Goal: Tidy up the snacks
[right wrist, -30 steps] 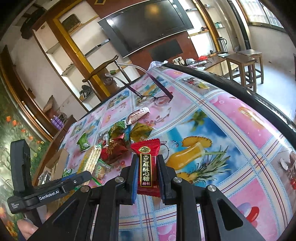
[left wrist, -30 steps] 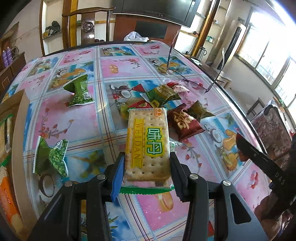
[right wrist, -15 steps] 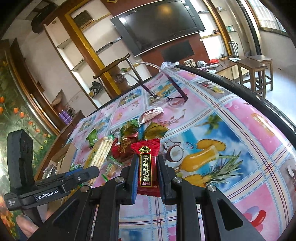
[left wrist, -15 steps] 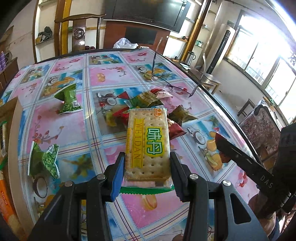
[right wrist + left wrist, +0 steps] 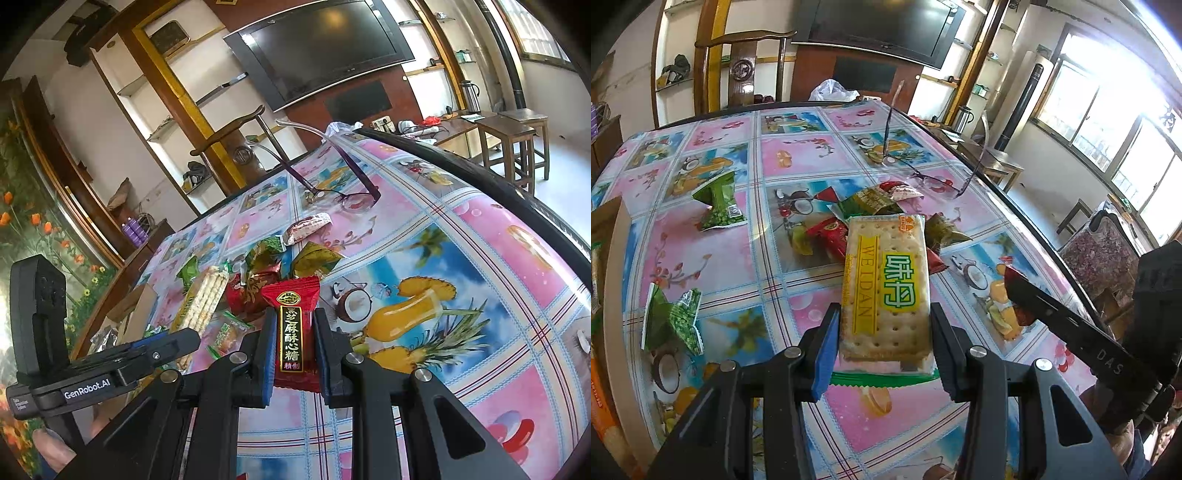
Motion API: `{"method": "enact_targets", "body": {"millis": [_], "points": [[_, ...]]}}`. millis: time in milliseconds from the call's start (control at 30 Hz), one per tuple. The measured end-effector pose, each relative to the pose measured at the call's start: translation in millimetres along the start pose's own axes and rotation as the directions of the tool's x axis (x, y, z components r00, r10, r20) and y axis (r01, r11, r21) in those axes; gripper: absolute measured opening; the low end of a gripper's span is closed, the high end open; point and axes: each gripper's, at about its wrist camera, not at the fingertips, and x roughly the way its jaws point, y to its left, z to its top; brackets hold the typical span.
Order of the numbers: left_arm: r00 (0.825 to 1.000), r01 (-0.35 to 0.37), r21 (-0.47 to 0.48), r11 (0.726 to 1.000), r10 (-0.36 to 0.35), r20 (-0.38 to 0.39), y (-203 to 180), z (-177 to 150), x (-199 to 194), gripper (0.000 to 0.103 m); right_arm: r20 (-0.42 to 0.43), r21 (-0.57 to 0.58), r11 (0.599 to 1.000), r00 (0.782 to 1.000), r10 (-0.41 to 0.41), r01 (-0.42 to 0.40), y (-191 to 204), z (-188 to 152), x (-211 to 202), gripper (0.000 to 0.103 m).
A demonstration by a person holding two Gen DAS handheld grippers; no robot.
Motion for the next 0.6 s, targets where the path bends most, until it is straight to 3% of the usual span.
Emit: {"method": "enact_targets", "body": {"millis": [600], "points": [[0.998,0.037,-0.026,0.999,-0.035,0.054,5,4,-24,0.045,0.034,-0.006,1.000,0.999,-0.029,0.029,2,0,-8,0.020]]}}
